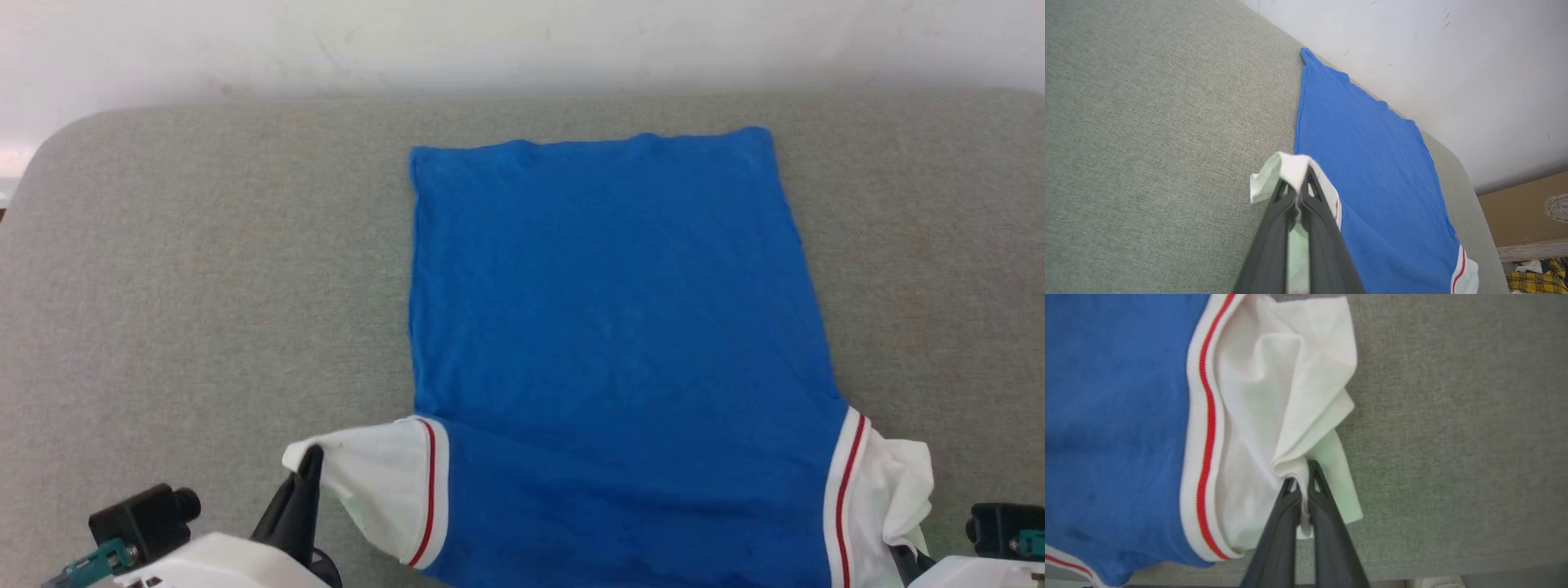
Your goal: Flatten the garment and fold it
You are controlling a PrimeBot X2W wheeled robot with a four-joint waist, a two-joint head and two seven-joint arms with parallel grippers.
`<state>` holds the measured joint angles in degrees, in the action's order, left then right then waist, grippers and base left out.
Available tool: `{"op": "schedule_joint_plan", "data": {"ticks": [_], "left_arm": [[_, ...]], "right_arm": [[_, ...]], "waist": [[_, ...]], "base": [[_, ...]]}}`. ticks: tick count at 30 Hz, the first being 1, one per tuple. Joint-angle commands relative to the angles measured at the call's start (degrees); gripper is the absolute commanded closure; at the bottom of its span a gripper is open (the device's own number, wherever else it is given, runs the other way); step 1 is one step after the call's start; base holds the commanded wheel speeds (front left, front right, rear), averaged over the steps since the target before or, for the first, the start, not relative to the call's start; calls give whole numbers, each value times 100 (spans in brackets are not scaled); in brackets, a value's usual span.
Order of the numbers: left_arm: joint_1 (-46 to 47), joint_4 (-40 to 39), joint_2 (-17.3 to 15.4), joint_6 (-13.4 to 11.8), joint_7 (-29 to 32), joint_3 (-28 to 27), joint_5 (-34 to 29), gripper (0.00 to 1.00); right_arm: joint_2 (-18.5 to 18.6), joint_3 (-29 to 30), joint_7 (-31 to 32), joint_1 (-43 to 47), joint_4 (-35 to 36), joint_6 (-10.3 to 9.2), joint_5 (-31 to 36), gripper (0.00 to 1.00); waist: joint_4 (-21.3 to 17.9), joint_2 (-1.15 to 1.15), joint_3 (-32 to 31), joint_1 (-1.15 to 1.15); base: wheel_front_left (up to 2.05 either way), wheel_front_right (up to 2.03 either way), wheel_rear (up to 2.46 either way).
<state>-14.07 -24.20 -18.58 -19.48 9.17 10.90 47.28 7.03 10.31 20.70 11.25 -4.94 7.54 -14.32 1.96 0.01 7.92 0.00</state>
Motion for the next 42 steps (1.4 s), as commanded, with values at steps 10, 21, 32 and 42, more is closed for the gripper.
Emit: {"op": "schedule_joint_plan", "data": {"ticks": [10, 21, 32, 42], "left_arm": [[213, -151, 100, -110, -83, 101, -141, 100], [504, -602, 209, -94, -257, 488, -550, 100], [1315, -664, 508, 109, -394, 1070, -921, 100], [1753, -463, 750, 326, -465, 1450, -996, 100]], "right_arm": [[153, 140, -391, -432, -378, -5, -277, 0], [1442, 513, 1459, -2559, 2815, -5, -949, 0], [1926, -191, 2662, -6477, 686, -5, -305, 0], [1969, 212, 2898, -7160, -1170, -5, 457, 0]], "waist": [[168, -1, 95, 0], [523, -1, 964, 0], [1273, -1, 2200, 0], [1921, -1, 2873, 0]], "base": [[0, 0, 0], [0, 0, 0], [0, 0, 0], [0, 0, 0]]}}
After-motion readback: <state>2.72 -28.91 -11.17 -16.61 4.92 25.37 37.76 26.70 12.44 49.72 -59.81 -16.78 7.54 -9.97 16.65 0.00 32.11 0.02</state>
